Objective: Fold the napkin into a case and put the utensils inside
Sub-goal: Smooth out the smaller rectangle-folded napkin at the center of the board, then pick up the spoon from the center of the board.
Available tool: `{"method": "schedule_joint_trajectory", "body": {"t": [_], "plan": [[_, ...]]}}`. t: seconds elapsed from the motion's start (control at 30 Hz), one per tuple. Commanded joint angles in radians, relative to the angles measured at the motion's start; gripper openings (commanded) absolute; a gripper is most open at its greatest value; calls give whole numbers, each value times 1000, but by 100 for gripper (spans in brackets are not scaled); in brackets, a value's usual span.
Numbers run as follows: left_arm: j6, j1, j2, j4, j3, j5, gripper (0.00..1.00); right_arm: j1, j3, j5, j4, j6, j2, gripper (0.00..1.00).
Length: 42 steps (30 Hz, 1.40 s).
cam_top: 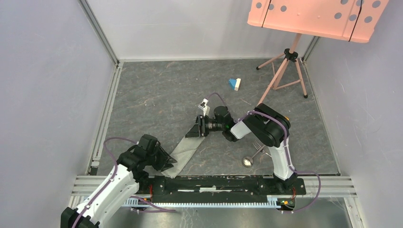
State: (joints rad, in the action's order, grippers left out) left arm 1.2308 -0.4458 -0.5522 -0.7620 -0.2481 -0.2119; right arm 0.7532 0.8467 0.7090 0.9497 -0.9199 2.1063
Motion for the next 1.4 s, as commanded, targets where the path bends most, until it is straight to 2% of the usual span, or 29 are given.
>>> {"method": "schedule_joint_trajectory", "body": {"t": [0.0, 0.13, 0.33, 0.43, 0.53, 0.6, 0.7, 0.8, 0.9, 1.03, 1.1, 1.17, 1.2, 1.23, 1.37], "plan": [[-49, -3, -10, -39, -78, 55, 40, -7, 31, -18, -74, 70, -84, 53], [-45, -3, -11, -50, -102, 61, 41, 14, 63, -21, -78, 55, -115, 54], [-34, -3, -23, -26, -26, 109, 42, 7, 45, -54, -14, 22, -11, 54], [-42, -2, -13, -20, -3, 116, 45, -6, 43, -50, -7, 17, 41, 54], [-73, -3, 14, -15, -37, 101, 51, -6, 49, -48, -73, 73, -12, 55], [-102, -2, 39, -12, -84, 82, 56, -4, 79, -65, -233, 185, -101, 58], [-150, -2, 96, -2, -180, 65, 70, -5, 150, -127, -568, 431, -270, 65], [-269, -1, 143, 65, -271, -7, 81, -5, 173, -216, -870, 669, -438, 70], [-385, -1, 135, 78, -391, -65, 88, -7, 200, -435, -1189, 841, -617, 74], [-557, -1, 58, 59, -546, -145, 91, -7, 225, -753, -1483, 998, -812, 76], [-634, -1, 25, 42, -606, -175, 91, -6, 271, -885, -1589, 1120, -874, 80], [-687, -1, 12, 52, -640, -187, 91, -1, 285, -919, -1656, 1255, -933, 81], [-708, -2, 7, 56, -651, -186, 91, 3, 278, -915, -1697, 1317, -952, 86], [-725, -1, 6, 55, -665, -180, 91, 13, 281, -887, -1753, 1421, -971, 98], [-765, -1, 29, 39, -706, -176, 91, 41, 256, -961, -1919, 1613, -1011, 98]]}}
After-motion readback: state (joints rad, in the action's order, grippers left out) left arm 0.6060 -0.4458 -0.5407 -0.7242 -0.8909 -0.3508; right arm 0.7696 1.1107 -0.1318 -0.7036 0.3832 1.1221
